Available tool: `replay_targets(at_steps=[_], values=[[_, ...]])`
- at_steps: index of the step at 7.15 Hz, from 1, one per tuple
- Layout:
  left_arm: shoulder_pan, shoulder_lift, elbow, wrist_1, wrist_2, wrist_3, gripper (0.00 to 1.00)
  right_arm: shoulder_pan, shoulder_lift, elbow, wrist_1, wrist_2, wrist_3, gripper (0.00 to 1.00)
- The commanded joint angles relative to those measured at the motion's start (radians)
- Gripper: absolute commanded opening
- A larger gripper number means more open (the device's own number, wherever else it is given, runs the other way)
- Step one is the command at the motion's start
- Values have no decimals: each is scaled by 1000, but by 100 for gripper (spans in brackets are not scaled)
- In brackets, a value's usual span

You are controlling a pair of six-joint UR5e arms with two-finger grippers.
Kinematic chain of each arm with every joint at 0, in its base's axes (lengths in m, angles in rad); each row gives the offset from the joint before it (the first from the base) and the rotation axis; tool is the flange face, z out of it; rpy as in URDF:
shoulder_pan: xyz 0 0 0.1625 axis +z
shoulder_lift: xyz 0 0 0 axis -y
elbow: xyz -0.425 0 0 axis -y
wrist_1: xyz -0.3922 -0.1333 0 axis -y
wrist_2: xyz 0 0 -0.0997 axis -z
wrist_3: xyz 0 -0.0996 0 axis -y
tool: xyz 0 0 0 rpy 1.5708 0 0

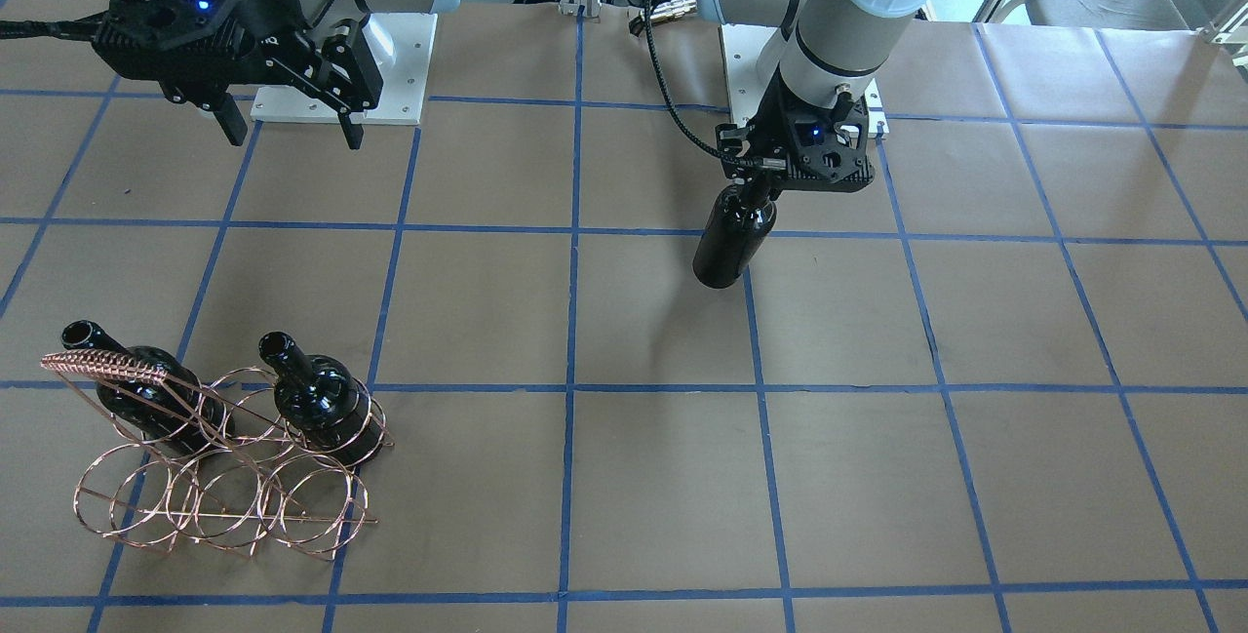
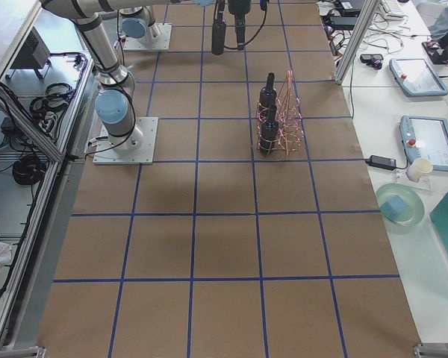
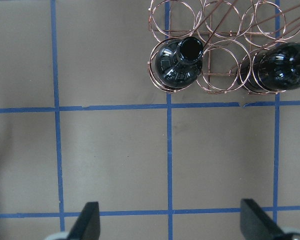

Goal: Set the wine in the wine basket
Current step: 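Carry the bottle toward the table center and stand it upright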

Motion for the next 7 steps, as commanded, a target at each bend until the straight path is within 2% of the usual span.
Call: replay_targets(at_steps=[1,6,7], values=[[1,-25,-9,-1,2,1,0,1,0,0,0,-2,0,100],[1,-61,2,3,7,1,0,-1,0,0,2,-3,9,100],[1,-53,5,5,7,-3,78,-1,2,2,0,12,14,100]])
